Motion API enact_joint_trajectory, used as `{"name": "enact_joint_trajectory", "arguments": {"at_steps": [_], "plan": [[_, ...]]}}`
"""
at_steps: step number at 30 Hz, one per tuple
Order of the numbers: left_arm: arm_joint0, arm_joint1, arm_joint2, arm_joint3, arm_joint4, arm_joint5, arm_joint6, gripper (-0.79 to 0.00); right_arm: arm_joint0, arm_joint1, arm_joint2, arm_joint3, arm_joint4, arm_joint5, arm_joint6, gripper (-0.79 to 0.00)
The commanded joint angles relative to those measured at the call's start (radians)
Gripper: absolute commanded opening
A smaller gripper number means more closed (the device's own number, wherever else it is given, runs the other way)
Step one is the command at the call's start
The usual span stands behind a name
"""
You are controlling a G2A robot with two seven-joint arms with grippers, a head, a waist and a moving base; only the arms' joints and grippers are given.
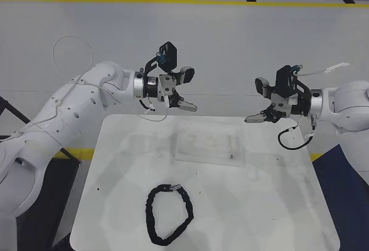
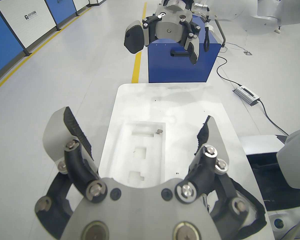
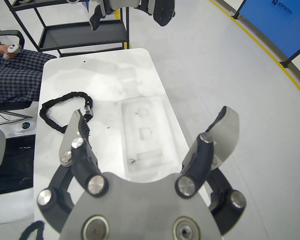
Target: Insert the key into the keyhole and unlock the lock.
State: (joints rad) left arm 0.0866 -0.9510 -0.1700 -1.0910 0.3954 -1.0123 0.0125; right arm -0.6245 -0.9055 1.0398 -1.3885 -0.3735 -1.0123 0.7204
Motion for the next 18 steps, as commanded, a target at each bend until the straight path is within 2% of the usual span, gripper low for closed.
{"name": "enact_joint_trajectory", "arguments": {"at_steps": [1,16,18], "plan": [[0.0,0.0,0.0,0.0,0.0,0.0,0.0,0.0,0.0,0.0,0.0,0.0,0.0,0.0,0.0,-0.001],[0.0,0.0,0.0,0.0,0.0,0.0,0.0,0.0,0.0,0.0,0.0,0.0,0.0,0.0,0.0,-0.001],[0.0,0.0,0.0,0.0,0.0,0.0,0.0,0.0,-0.02,-0.002,-0.001,0.008,0.028,0.042,-0.032,0.0]]}}
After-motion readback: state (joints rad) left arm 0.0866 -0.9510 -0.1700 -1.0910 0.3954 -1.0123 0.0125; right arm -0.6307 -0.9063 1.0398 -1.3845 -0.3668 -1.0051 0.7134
